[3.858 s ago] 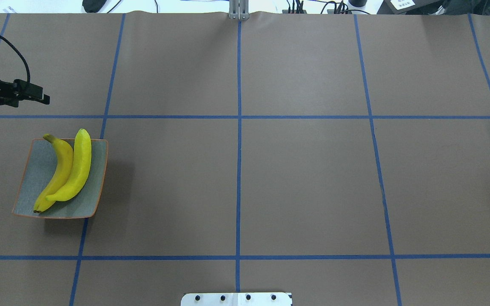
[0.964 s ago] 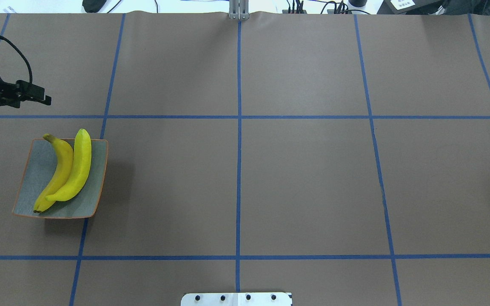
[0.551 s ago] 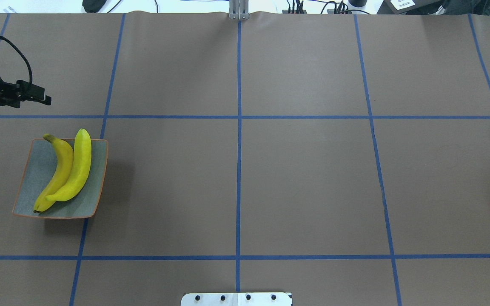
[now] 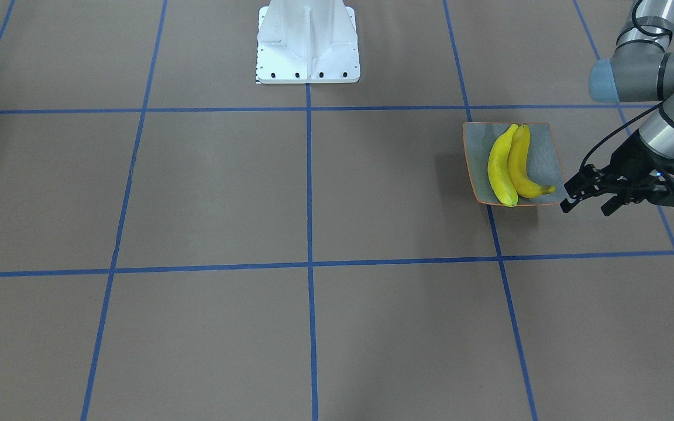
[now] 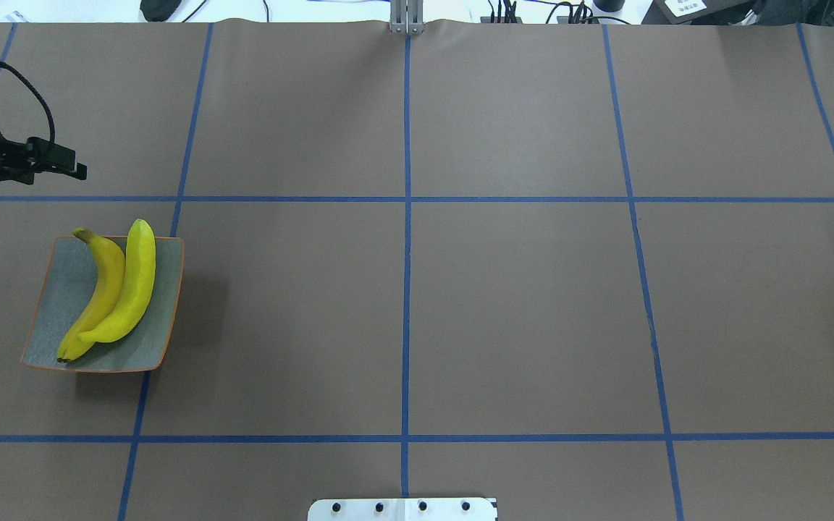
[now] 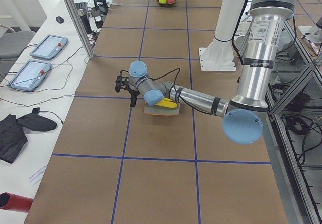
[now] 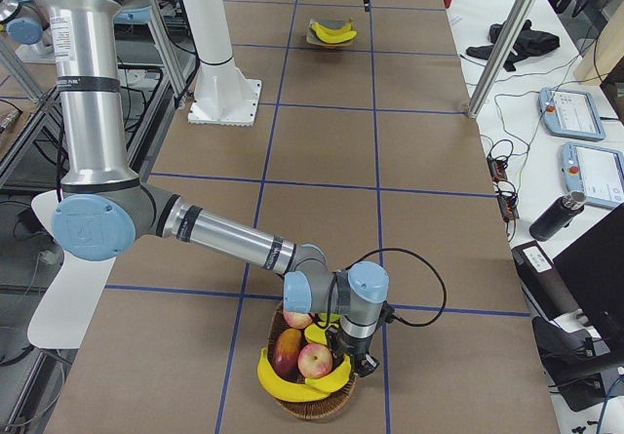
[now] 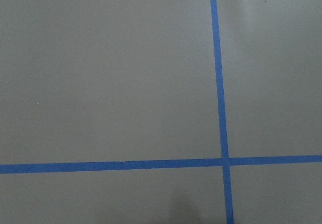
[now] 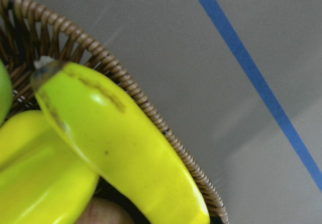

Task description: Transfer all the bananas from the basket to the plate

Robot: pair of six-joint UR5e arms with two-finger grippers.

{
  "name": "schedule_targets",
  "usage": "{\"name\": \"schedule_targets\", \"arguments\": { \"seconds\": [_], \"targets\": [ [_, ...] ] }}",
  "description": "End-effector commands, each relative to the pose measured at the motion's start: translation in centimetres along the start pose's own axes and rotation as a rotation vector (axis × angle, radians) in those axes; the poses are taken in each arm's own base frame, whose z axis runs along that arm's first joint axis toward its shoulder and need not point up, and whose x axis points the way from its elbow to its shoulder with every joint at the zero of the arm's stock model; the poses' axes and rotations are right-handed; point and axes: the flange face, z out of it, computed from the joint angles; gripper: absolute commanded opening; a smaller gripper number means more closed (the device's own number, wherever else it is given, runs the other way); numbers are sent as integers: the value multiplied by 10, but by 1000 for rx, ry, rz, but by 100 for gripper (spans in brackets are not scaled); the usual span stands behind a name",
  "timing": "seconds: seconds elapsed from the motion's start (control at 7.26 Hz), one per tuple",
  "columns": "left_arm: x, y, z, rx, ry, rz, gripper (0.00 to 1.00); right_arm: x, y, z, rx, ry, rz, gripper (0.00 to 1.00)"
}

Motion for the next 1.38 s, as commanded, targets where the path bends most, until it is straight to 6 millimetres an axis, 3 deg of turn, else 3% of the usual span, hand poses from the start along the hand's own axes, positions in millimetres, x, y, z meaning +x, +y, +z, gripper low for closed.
{"name": "schedule_targets", "arguments": {
  "seconds": [0.0, 0.28, 0.41, 0.69, 0.83, 1.1, 1.24],
  "targets": [
    [0, 0, 0, 0, 0, 0, 100, 0, -3, -4, 10, 2, -9, 0],
    [0, 0, 0, 0, 0, 0, 100, 2, -6, -32, 30, 21, 0, 0],
    [1, 0, 0, 1, 1, -1, 100, 6, -9, -57, 25, 16, 16, 0],
    [1, 0, 0, -1, 1, 0, 100, 18, -33, -127, 11, -2, 26, 0],
    [1, 0, 0, -1, 1, 0, 100, 21, -54, -159, 3, -11, 32, 0],
    [13, -6, -5, 12, 20, -2, 100, 29, -122, -244, 9, -88, 71, 0],
    [18, -7, -7, 16, 27, 0, 100, 15, -158, -275, 27, -126, 100, 0]
  ]
}}
